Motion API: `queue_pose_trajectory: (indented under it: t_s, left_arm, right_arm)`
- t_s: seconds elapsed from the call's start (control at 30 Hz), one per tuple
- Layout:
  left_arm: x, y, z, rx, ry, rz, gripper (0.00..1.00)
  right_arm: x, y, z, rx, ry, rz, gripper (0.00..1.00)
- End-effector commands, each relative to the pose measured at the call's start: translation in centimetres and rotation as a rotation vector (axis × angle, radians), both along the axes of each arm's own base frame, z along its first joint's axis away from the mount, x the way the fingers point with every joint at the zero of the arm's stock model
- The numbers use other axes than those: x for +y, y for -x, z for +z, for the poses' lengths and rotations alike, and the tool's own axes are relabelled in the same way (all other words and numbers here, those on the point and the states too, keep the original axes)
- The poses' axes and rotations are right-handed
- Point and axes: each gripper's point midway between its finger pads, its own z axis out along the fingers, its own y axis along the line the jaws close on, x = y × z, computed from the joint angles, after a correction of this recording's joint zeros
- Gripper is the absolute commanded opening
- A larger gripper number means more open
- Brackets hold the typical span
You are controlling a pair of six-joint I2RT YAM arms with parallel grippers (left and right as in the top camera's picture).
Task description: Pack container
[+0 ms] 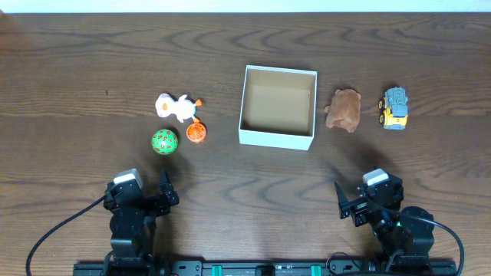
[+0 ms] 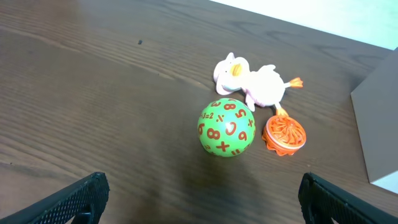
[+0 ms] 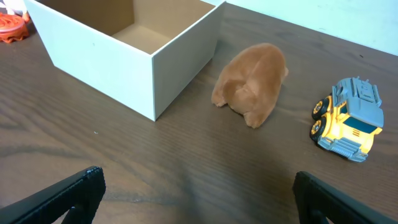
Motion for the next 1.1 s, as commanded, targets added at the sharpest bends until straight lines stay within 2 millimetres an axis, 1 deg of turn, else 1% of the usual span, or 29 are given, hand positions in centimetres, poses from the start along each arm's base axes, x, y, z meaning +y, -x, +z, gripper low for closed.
queue_pose_trajectory:
  t_s: [0.0,0.1,0.2,0.27,0.37,0.43,0.53,0.63,0.7,0.77,0.87,0.93,1.07]
  left_arm:
    - [0.1,-0.1,0.1,-0.013,0.002,0.005,0.98]
    - [0.1,-0.1,0.3,-0.018,0.003,0.005,0.98]
    - [0.1,-0.1,0.9,-0.035,0.042,0.020,0.98]
    - [0.1,-0.1,1.9,-0.049,0.072,0.032,0.98]
    - [0.1,-0.2,3.2,-0.045,0.082,0.036,0.98]
    - [0.0,-0.4,4.5,-0.025,0.080,0.037,0.98]
    - [0.0,-1.1,6.7,0.029,0.072,0.037,0.98]
    - [-0.1,-2.3,8.7,0.108,0.056,0.035,0.98]
    - [-0.1,-3.3,9.6,0.178,0.031,0.027,0.98]
    - [-0.2,-4.3,10.1,0.260,0.010,0.019,0.98]
    - [-0.4,-5.9,10.1,0.396,-0.032,-0.006,0.98]
    - [-0.8,-7.1,9.8,0.482,-0.065,-0.057,0.98]
    - [-1.3,-9.6,9.1,0.613,-0.072,-0.084,0.98]
  right_arm:
    - [0.1,0.0,0.0,-0.003,-0.006,0.000,0.99]
    - [0.5,-0.1,0.5,-0.014,-0.049,0.006,0.99]
    - [1.7,-0.1,2.0,-0.055,-0.116,0.064,0.99]
    - [2.1,0.0,2.9,-0.065,-0.142,0.081,0.99]
    - [2.1,0.1,4.0,-0.045,-0.175,0.067,0.99]
    - [1.9,0.1,4.9,-0.019,-0.171,0.051,0.99]
    - [1.2,-0.3,6.9,0.048,-0.156,0.006,0.99]
    - [0.5,-1.1,9.2,0.139,-0.135,-0.041,0.99]
    - [0.2,-1.9,10.7,0.208,-0.125,-0.059,0.99]
    - [0.3,-2.9,12.0,0.280,-0.121,-0.065,0.99]
    - [0.3,-4.6,13.5,0.398,-0.108,-0.067,0.99]
    - [0.2,-5.9,14.0,0.451,-0.076,-0.060,0.99]
    - [-1.6,-9.8,13.7,0.554,0.003,-0.143,0.99]
